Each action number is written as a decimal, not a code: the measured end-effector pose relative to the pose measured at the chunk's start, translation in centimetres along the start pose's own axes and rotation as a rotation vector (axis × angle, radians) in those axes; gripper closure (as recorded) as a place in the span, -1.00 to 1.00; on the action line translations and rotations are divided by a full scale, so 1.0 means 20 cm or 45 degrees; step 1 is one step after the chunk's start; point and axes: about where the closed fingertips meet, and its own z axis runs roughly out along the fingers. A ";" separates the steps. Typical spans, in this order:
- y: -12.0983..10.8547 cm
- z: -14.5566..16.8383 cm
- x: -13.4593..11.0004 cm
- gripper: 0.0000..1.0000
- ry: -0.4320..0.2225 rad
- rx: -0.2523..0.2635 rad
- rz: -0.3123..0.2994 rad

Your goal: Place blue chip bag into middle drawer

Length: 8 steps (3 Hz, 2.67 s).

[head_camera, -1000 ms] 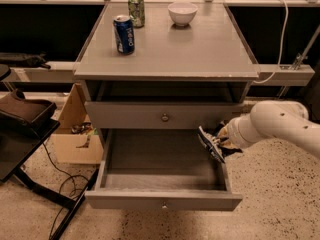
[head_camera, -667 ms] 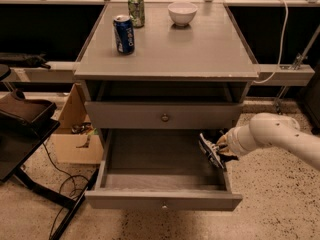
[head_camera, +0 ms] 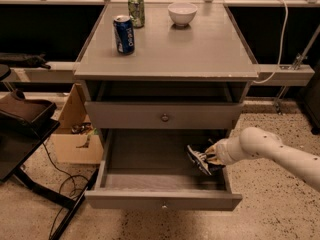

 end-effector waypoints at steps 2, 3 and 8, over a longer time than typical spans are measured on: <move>-0.01 0.01 -0.03 0.19 -0.015 0.004 -0.018; -0.01 0.01 -0.03 -0.30 -0.015 0.004 -0.018; 0.11 0.06 0.17 -1.00 0.082 -0.125 0.005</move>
Offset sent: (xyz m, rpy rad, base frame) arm 0.0001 0.0075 0.0007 0.0061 -0.0056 0.0162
